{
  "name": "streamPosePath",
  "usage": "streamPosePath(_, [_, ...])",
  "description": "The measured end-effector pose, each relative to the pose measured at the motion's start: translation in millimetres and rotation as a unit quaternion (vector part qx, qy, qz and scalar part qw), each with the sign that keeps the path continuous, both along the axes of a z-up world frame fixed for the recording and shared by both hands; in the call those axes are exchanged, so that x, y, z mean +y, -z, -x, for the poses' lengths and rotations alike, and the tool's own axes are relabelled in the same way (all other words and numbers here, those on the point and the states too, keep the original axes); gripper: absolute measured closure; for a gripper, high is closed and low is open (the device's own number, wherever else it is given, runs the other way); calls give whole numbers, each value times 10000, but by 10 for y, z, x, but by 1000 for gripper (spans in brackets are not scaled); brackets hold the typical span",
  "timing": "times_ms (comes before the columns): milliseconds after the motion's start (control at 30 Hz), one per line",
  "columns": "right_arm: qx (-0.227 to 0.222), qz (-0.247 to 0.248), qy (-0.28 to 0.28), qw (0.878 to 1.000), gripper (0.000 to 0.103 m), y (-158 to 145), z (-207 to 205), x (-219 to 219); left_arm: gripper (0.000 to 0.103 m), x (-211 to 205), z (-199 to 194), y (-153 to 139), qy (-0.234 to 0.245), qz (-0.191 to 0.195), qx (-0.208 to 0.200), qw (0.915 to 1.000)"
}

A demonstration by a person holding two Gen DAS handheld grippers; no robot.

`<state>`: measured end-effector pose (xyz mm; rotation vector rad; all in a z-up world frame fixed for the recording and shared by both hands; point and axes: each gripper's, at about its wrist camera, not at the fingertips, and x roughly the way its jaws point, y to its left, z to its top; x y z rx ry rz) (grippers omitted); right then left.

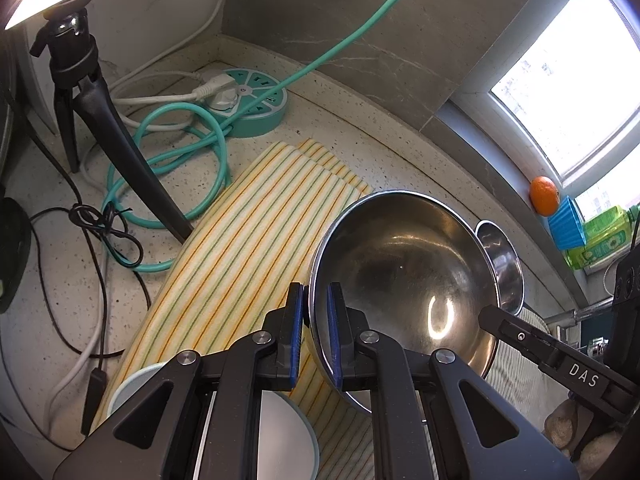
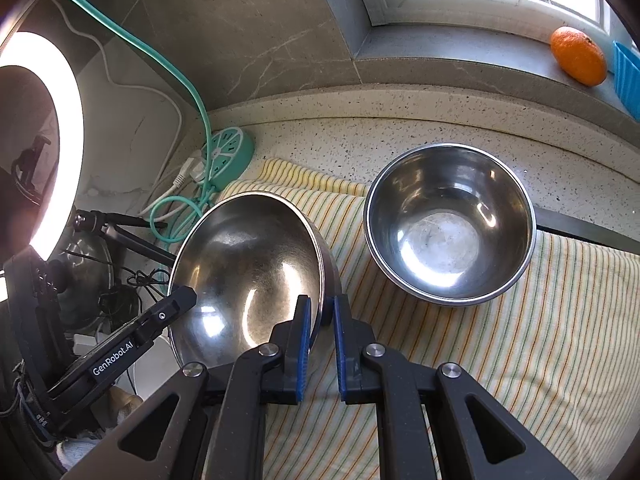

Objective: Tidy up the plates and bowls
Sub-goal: 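Close both grippers on the large steel bowl rim, then lift and carry the steel bowl with both grippers toward the plate stack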

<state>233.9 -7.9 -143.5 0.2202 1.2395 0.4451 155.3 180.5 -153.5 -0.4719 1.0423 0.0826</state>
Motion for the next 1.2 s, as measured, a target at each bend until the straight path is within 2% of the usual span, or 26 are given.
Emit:
streamPosePath(633, [-107,-20,133,9999,93,-215,352,-254,93,-196,226,-195,211,31,-138,9997])
streamPosePath(1200, [-251,25,278,9993,92,-416,877,-449,93,-403,641,-296,514,69,-149,9985])
